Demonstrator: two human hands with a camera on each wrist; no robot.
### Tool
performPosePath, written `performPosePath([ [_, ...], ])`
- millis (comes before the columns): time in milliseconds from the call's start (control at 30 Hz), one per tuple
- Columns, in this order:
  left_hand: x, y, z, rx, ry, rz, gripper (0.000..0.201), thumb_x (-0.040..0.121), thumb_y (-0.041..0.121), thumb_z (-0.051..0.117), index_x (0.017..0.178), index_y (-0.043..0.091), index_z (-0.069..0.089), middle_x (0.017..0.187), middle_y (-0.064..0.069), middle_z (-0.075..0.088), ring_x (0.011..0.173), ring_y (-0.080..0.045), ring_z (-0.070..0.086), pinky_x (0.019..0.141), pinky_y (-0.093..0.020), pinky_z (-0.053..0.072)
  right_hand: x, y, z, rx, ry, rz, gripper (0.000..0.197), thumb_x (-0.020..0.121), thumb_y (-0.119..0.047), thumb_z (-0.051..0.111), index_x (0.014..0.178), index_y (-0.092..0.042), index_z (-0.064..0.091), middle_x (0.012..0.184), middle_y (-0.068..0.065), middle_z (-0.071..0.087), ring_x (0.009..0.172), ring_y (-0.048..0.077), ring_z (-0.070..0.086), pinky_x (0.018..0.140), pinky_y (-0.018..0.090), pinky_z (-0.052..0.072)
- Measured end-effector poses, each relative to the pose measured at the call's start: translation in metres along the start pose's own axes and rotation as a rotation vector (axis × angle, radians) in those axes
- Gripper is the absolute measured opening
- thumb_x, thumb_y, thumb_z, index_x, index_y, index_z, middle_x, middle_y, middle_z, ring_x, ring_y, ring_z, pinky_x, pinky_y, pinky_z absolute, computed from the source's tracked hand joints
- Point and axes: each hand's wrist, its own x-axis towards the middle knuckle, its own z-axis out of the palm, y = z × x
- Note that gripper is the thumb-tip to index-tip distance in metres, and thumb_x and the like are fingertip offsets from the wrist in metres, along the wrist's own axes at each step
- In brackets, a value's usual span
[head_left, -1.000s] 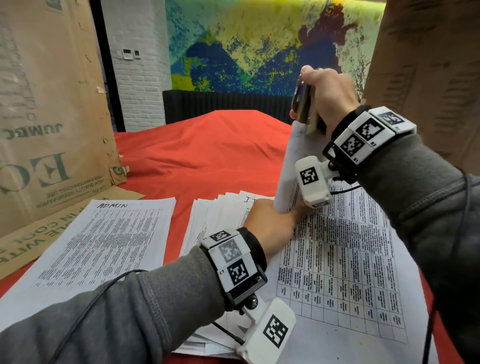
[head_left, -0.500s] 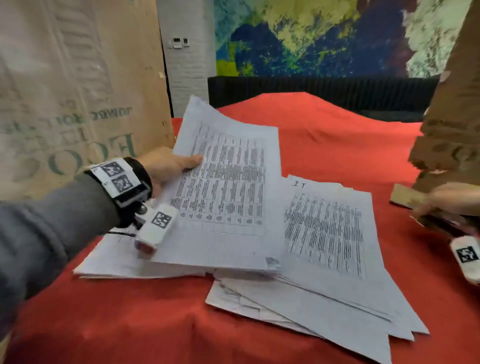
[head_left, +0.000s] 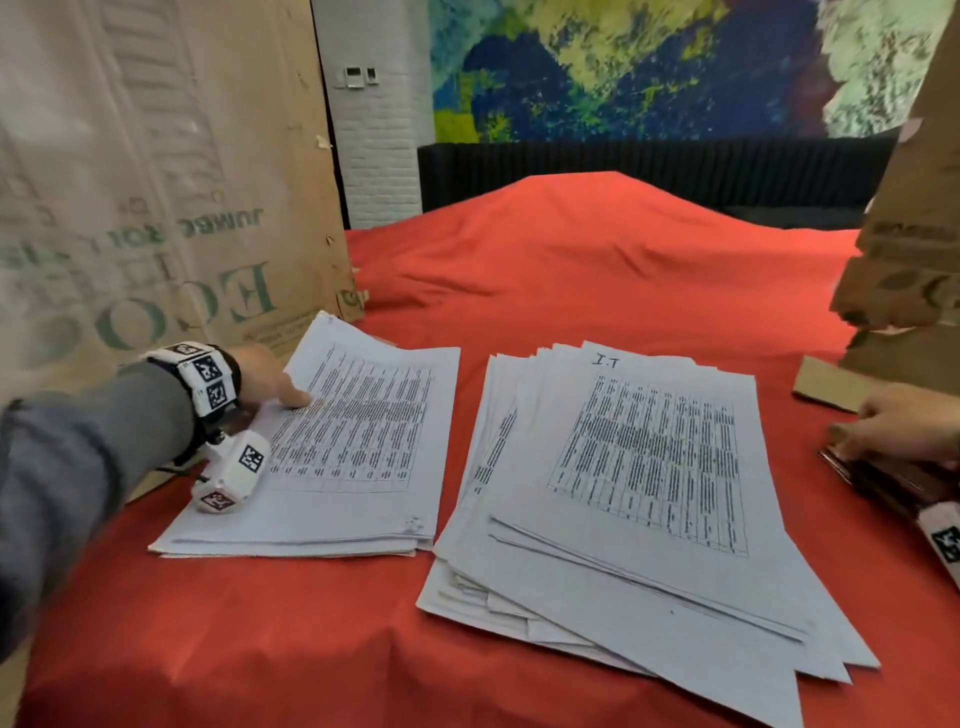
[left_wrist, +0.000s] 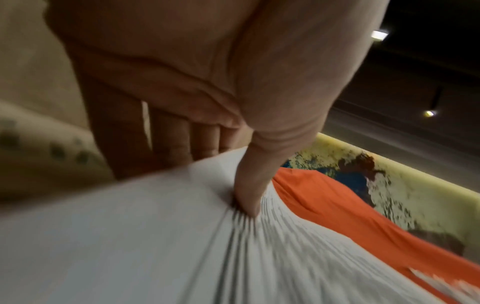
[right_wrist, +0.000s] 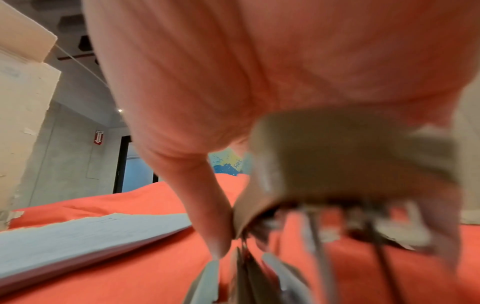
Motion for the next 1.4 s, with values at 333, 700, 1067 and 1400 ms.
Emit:
performPosePath([
  [333, -0.015, 0.012, -0.01, 0.288, -0.012, -0.078, 0.057, 0.085, 0.055, 0.079, 0.109, 0.004, 0.07, 0.099, -0.004, 0.072, 0.088, -0.021, 0.063, 0.078, -0.029, 0.049, -0.015, -0.011, -0.005, -0.114, 0.016, -0.014, 0.029, 0.081, -0.038, 0.08, 0.072, -0.012, 0.071, 0.081, 0.007, 0.069, 0.077, 0.021, 0.065, 0.057, 0.028, 0.041],
  [700, -0.081, 0.239, 0.02, 0.046, 0.107, 0.694, 0.052, 0.089, 0.069, 0.065, 0.1, 0.02, 0.077, 0.099, 0.002, 0.075, 0.096, -0.022, 0.07, 0.079, -0.03, 0.053, -0.065, -0.109, -0.021, 0.013, -0.031, -0.141, 0.04, 0.083, -0.044, 0.079, 0.069, -0.013, 0.059, 0.071, 0.003, 0.064, 0.063, 0.018, 0.059, 0.052, 0.025, 0.042],
  [1067, -0.104, 0.266, 0.041, 0.341, -0.027, 0.617, 0.121, 0.055, 0.082, 0.082, 0.15, 0.016, 0.045, 0.143, -0.006, 0.054, 0.123, -0.031, 0.059, 0.101, -0.047, 0.053, -0.065, -0.112, -0.001, 0.363, -0.076, -0.03, 0.046, 0.077, -0.027, 0.091, 0.094, -0.004, 0.056, 0.088, 0.007, 0.059, 0.083, 0.025, 0.058, 0.054, 0.028, 0.038],
  [1400, -0.082, 0.242, 0.027, -0.171, 0.031, 0.491, 0.12, 0.072, 0.082, 0.07, 0.157, 0.006, 0.031, 0.157, -0.01, 0.046, 0.139, -0.031, 0.05, 0.113, -0.045, 0.044, -0.066, -0.06, -0.012, 1.011, -0.242, -0.225, 0.026, 0.09, 0.015, 0.063, 0.108, 0.0, 0.072, 0.097, 0.016, 0.078, 0.084, 0.028, 0.074, 0.057, 0.031, 0.063],
])
